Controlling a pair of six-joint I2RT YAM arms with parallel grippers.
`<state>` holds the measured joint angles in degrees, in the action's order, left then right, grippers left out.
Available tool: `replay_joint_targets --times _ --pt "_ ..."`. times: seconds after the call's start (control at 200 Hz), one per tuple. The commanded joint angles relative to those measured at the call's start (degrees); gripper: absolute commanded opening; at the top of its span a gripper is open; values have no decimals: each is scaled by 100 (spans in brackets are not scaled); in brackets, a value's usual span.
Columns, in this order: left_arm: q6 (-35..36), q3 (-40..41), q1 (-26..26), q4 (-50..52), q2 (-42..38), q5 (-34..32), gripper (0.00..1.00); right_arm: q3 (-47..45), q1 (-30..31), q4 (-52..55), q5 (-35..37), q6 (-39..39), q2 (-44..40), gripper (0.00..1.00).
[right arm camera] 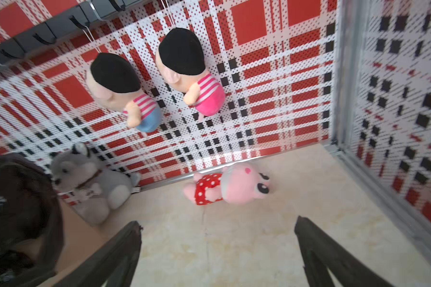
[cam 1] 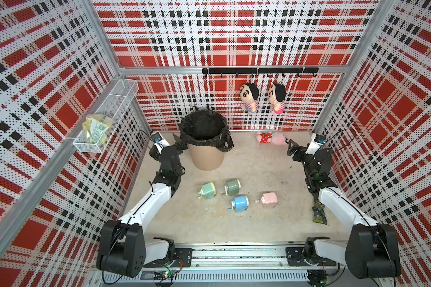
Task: Take out the pencil sharpener tray and clean the shavings
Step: Move the trash bin to the center of the board.
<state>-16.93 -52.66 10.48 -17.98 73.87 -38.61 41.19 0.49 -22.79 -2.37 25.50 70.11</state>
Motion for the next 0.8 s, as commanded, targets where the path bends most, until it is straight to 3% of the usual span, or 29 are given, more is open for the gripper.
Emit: replay_joint_targets --times 0.0,0.035,0.08,0.15,0.256,0.321,0.431,0.556,0.792 --pt "-1155 -903 -19 2605 347 -715 98 -37 -128 1061 -251 1530 -57 100" --pt "-1452 -1245 -28 3130 476 -881 98 -68 -187 1132 -325 1768 -149 100" --pt "-1703 -1501 -48 3505 508 -955 98 -209 -358 837 -1107 1854 -260 100" --pt "-1399 -1370 -165 3151 173 -184 98 -395 -506 346 -1877 2059 -355 100" --pt "-1215 -1215 -221 2796 -476 657 98 -164 -384 647 -2527 1873 -263 100" --pt "-820 -1544 -78 2985 -540 1314 98 85 -158 1287 -2597 1504 -195 100" --pt "-104 -2626 743 3701 -140 1571 98 359 332 2299 -2339 787 -229 100" --pt "308 -3711 1235 4379 524 2233 98 328 710 2838 -2211 373 -445 100" --pt "794 -5080 1561 5305 1961 3374 98 98 1323 3520 -1668 -1 -991 100"
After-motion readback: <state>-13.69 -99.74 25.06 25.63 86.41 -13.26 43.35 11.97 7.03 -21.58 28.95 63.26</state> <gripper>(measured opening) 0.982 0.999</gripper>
